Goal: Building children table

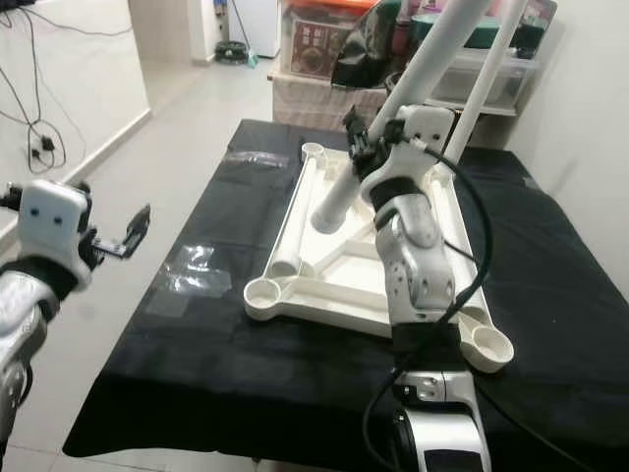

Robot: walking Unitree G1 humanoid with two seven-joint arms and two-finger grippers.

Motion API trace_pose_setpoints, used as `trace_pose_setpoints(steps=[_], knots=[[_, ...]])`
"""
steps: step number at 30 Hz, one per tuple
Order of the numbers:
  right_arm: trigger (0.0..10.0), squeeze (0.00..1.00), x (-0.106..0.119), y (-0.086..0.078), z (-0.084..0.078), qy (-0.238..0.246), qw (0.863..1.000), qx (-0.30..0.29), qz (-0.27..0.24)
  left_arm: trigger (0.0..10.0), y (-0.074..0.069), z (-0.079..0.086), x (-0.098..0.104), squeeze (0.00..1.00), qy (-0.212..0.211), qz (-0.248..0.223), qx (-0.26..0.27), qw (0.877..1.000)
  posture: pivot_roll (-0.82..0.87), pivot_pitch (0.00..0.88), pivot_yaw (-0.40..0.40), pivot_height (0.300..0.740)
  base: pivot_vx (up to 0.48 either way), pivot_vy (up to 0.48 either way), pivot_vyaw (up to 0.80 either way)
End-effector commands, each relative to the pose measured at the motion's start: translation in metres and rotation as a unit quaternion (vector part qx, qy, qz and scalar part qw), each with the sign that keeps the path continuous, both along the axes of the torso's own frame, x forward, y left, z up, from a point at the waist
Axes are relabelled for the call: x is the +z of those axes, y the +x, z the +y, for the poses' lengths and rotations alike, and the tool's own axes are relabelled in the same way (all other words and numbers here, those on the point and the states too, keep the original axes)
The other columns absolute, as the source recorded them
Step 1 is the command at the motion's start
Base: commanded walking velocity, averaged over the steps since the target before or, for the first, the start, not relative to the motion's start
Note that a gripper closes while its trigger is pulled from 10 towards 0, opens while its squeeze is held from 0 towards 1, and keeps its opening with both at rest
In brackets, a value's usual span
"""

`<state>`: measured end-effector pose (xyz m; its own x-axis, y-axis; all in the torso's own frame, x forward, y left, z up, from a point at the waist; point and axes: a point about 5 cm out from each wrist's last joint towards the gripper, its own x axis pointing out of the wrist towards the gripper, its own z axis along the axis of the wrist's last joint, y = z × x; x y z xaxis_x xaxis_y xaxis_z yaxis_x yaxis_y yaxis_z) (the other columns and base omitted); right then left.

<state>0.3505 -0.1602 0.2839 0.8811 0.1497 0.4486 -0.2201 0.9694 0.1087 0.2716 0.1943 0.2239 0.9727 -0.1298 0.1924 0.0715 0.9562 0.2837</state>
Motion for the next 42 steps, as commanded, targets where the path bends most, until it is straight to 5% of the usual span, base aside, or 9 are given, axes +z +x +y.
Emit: trace_pose_setpoints(steps=[1, 26, 42], knots=[[10.0, 0.00, 0.003, -0.003, 0.003, -0.008, 1.000, 0.005, -0.010, 10.0, -0.002, -0.004, 0.000, 0.00, 0.006, -0.006, -0.003, 1.000, 0.05, 0.000, -0.060, 0.740, 0.000, 0.000, 0.00], [10.0, 0.00, -0.006, -0.014, 0.008, 0.034, 0.999, 0.006, -0.002, 10.0, -0.013, -0.014, -0.028, 0.00, -0.008, 0.005, 0.009, 1.000, 0.06, 0.000, -0.042, 0.740, 0.000, 0.000, 0.00], [10.0, 0.00, -0.011, -0.015, 0.011, 0.026, 0.999, 0.004, 0.020, 10.0, -0.008, -0.015, -0.033, 0.00, -0.030, 0.008, 0.013, 0.999, 0.05, 0.000, -0.044, 0.740, 0.000, 0.457, -0.48]])
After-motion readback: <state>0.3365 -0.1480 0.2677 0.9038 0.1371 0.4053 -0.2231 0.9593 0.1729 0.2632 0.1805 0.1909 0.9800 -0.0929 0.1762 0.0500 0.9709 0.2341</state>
